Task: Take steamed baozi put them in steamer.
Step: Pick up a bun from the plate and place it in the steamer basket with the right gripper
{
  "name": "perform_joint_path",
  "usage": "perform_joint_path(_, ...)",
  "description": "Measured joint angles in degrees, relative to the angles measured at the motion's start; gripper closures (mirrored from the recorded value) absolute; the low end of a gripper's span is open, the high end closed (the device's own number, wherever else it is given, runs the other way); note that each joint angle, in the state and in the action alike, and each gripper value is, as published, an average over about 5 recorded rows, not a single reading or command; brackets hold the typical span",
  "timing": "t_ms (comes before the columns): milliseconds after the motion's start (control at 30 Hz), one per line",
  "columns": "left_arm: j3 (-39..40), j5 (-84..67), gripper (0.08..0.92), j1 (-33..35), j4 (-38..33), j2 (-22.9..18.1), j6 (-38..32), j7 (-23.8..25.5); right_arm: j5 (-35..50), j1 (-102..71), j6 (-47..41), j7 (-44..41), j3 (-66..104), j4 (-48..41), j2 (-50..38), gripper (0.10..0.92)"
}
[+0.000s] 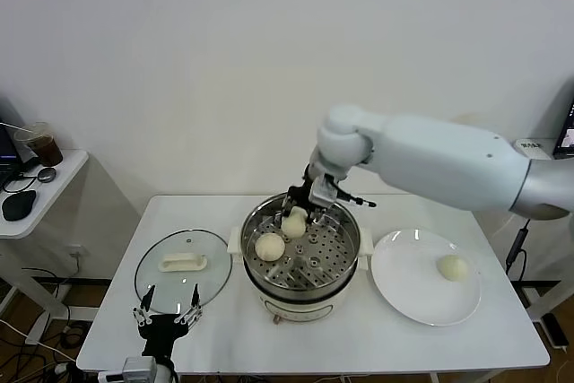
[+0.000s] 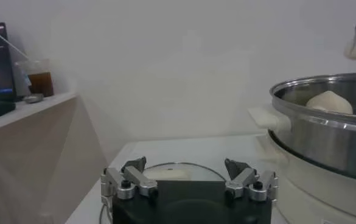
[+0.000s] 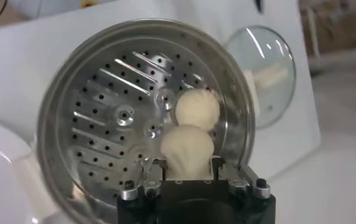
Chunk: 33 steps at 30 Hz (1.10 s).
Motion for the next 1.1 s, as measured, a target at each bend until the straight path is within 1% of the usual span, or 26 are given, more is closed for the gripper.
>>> perform_joint_path(200, -0.04, -0.03, 0.177, -0.25, 0.3, -0.06, 0.01, 0.02, -3.68, -1.78, 4.33, 0.44, -1.53, 0.94, 1.44, 0.567)
perform_joint_path(433, 0.07, -0.09, 0.177, -0.42, 0.67, -0.11, 0.01, 0.02, -5.28, -2.57, 7.31, -0.24, -2.54, 1.61, 2.52, 0.567)
perform_joint_path(733, 0.16, -0.23, 0.177, -0.55, 0.9, -0.15, 0.04, 0.04, -5.6, -3.11, 9.19, -1.6, -3.77, 2.1, 3.43, 0.567)
perform_joint_path(1100, 0.03, -0.44, 0.177, -0.52, 0.72, -0.17, 0.04, 0.05, -5.14, -3.87, 9.42, -1.79, -5.06, 2.19, 4.03, 0.567)
